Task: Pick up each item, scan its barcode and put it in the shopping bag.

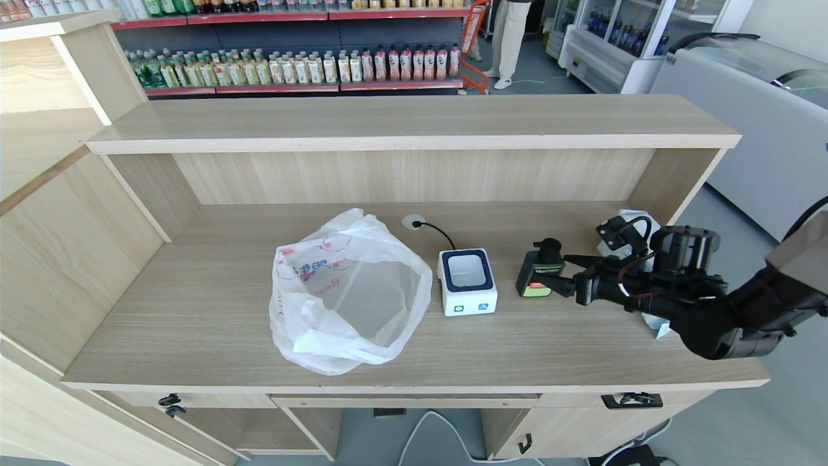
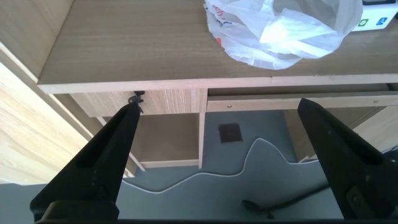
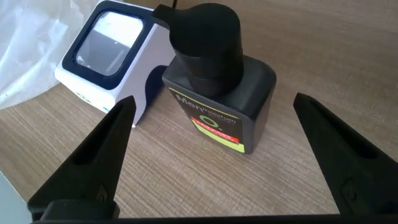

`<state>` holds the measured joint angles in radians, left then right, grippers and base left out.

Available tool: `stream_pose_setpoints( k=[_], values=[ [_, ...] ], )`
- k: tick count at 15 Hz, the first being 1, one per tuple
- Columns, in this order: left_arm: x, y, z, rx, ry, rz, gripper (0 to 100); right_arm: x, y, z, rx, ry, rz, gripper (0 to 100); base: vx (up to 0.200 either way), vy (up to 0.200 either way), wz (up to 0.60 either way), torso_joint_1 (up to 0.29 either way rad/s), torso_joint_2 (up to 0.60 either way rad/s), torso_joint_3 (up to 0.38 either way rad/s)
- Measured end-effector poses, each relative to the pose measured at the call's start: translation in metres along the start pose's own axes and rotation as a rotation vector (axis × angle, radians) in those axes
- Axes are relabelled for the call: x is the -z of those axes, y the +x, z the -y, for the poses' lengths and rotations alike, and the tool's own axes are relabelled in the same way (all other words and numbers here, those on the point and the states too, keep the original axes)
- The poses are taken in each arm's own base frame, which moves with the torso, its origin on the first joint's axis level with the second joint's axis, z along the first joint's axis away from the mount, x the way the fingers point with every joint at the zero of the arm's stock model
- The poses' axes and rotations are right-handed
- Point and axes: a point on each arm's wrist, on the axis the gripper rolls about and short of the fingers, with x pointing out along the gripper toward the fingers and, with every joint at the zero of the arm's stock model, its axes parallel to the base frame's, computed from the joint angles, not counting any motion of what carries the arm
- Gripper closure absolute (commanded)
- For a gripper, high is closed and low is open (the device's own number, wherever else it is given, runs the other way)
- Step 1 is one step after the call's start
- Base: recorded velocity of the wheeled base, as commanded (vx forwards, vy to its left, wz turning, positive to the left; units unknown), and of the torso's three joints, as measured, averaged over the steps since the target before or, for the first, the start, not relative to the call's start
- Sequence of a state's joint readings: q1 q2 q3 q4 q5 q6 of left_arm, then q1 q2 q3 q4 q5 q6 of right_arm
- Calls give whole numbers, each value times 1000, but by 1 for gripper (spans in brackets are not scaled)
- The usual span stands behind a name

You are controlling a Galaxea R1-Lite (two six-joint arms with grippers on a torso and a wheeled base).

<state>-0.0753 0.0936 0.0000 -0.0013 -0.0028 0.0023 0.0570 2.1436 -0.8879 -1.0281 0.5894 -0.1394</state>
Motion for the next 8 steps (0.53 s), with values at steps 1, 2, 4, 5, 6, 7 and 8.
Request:
stream_pose_setpoints(
  k=[1, 2, 4, 5, 6, 7, 8],
  values=[
    [0, 0, 0, 0, 0, 0, 0, 1, 3, 1, -12, -2, 4, 0, 0, 0, 0, 0, 0, 0],
    [0, 0, 0, 0, 0, 0, 0, 0, 7, 3, -20, -5, 10, 0, 0, 0, 0, 0, 0, 0],
    [0, 0, 0, 0, 0, 0, 0, 2, 13, 5, -41, -8, 15, 0, 0, 0, 0, 0, 0, 0],
    [0, 0, 0, 0, 0, 0, 0, 4, 16, 5, -65, -10, 20, 0, 0, 0, 0, 0, 0, 0],
    [0, 0, 0, 0, 0, 0, 0, 4, 18, 6, -84, -13, 25, 0, 0, 0, 0, 0, 0, 0],
    [0, 0, 0, 0, 0, 0, 0, 5, 20, 7, -96, -15, 29, 0, 0, 0, 0, 0, 0, 0],
    [0, 0, 0, 0, 0, 0, 0, 6, 23, 8, -103, -19, 33, 0, 0, 0, 0, 0, 0, 0]
  ],
)
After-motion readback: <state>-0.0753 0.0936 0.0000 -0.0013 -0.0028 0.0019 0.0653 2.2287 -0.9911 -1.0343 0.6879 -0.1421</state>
